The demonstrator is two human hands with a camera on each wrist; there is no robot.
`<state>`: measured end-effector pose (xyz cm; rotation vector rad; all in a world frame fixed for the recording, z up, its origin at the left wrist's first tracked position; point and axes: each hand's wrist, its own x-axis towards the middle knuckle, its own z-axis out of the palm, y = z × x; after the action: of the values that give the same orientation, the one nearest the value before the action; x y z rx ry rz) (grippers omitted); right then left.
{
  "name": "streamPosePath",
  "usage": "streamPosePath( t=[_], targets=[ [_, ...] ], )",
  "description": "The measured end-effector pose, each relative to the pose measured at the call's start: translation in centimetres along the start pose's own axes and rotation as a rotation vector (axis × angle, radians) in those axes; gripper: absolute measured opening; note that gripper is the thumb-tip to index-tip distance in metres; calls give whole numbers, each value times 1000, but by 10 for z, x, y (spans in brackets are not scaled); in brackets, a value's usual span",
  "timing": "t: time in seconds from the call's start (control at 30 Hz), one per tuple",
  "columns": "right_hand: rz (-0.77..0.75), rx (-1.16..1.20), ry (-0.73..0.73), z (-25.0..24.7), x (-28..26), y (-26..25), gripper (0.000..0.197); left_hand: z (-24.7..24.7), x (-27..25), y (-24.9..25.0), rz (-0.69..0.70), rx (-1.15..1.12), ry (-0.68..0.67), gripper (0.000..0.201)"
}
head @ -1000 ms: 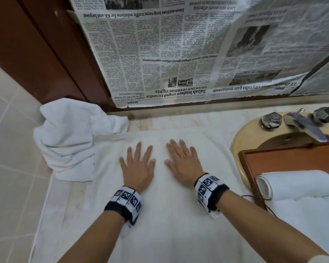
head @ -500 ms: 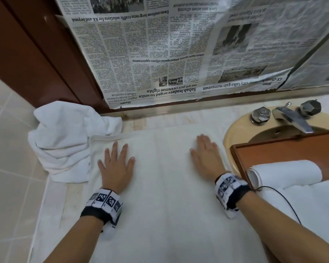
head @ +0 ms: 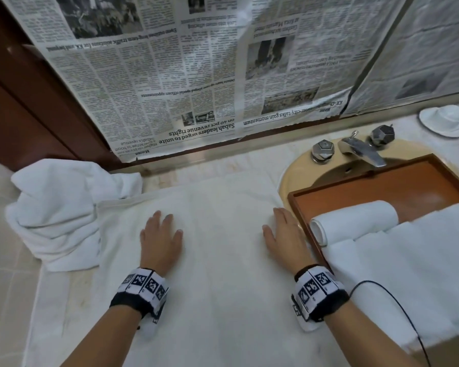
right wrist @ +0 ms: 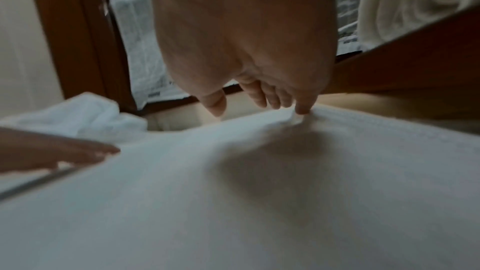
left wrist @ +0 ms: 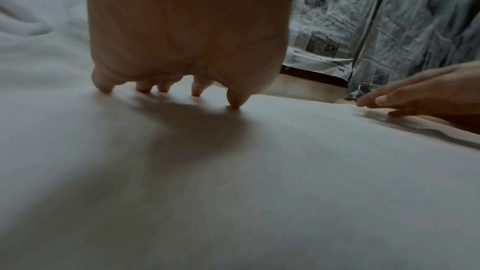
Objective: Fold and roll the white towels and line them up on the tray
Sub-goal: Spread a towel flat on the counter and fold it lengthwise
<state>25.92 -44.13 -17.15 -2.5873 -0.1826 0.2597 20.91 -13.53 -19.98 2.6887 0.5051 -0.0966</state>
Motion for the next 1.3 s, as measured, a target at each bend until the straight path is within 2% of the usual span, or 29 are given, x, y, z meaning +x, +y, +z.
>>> streamPosePath(
  t=[0.1,0.23,0.3,0.4,0.47,0.5,0.67,0.83,0.97,1.1,1.2,1.3],
  targets=[
    [52,-105,172,-5,-8,11,33,7,21,41,169,-151,-46,48],
    [122,-159,151,-13,-3,17,14,20,51,111,400,-206,-136,44],
    [132,-206,86,-18,4,17,17,27,64,144,489,-210,-172,37],
    [164,-268,8,-25,8,1,17,43,82,181,548,-217,-220,36],
    [161,-262,34,-21,16,0,40,53,94,197,567,-218,-264,36],
    [121,-247,65,-17,19,5,46,58,99,202,579,-215,-271,35],
    [111,-305,79,-12,19,12,45,73,117,213,618,-112,-249,31],
    [84,-326,95,-7,20,17,43,74,123,210,615,-105,-260,19],
    [82,-345,101,-6,23,17,45,72,126,203,633,-263,-284,13],
    [110,-326,95,-9,26,13,46,58,121,192,676,-396,-251,11],
    [122,-304,74,-11,26,9,40,51,113,183,640,-461,-227,10],
    [149,-236,48,-19,24,11,11,46,105,176,569,-494,-213,9]
  ],
)
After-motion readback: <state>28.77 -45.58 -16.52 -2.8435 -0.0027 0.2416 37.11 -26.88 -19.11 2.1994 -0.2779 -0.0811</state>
